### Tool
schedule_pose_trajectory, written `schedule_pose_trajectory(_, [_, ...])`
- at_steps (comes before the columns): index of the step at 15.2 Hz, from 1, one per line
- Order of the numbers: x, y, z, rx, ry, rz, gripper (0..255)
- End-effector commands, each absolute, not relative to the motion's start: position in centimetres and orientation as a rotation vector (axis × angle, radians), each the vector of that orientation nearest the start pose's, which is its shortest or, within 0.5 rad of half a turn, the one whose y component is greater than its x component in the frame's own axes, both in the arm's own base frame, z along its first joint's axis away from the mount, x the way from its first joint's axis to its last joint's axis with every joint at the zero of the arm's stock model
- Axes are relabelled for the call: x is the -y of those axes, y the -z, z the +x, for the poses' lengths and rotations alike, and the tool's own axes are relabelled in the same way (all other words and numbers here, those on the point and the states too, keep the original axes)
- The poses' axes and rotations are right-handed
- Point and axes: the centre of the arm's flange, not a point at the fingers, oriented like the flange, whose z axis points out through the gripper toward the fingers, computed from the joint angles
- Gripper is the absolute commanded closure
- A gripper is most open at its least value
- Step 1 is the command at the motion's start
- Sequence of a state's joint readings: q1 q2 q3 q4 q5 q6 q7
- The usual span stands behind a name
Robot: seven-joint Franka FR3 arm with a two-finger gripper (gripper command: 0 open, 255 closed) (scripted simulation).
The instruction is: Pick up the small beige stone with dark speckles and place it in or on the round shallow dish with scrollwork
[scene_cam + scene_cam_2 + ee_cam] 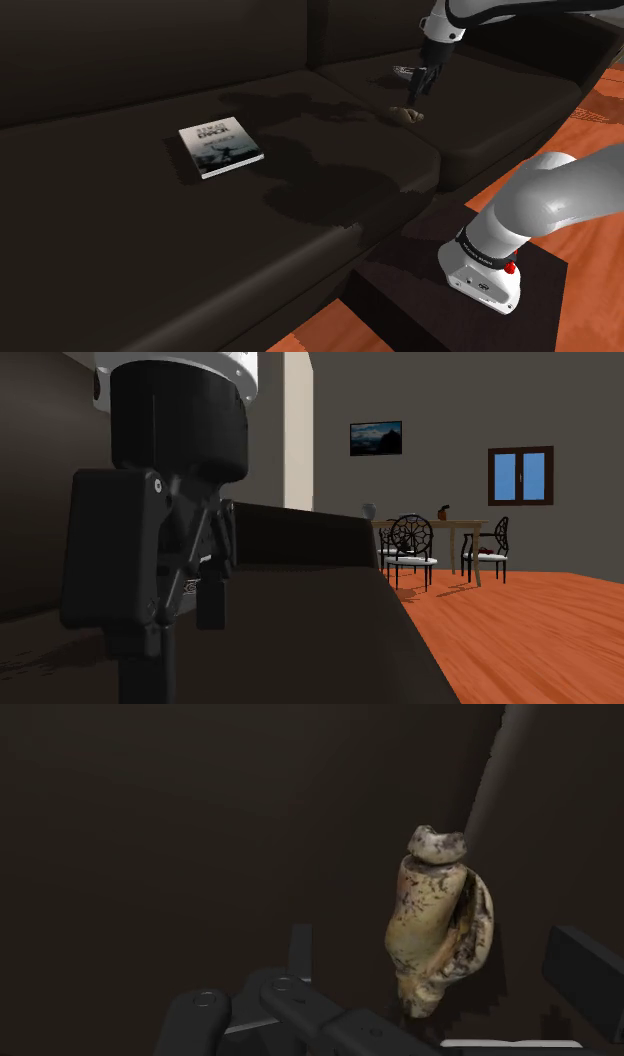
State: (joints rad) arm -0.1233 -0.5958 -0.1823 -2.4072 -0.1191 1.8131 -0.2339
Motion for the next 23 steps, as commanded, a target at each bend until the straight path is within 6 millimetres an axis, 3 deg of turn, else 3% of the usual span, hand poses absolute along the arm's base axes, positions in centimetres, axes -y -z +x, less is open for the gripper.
schedule_pose_trajectory(1, [13.6, -51.0, 35.6, -0.022, -0.006, -3.158, 0])
schedule_pose_trajectory(8, [13.7, -47.5, 35.6, -0.022, -0.006, -3.158, 0])
schedule_pose_trajectory(15, [13.7, -47.5, 35.6, -0.022, -0.006, -3.158, 0])
schedule_pose_trajectory(16, [13.8, -47.7, 35.6, -0.023, -0.006, -3.158, 255])
schedule_pose_trajectory(23, [14.2, -48.0, 35.3, -0.024, -0.009, -3.158, 255])
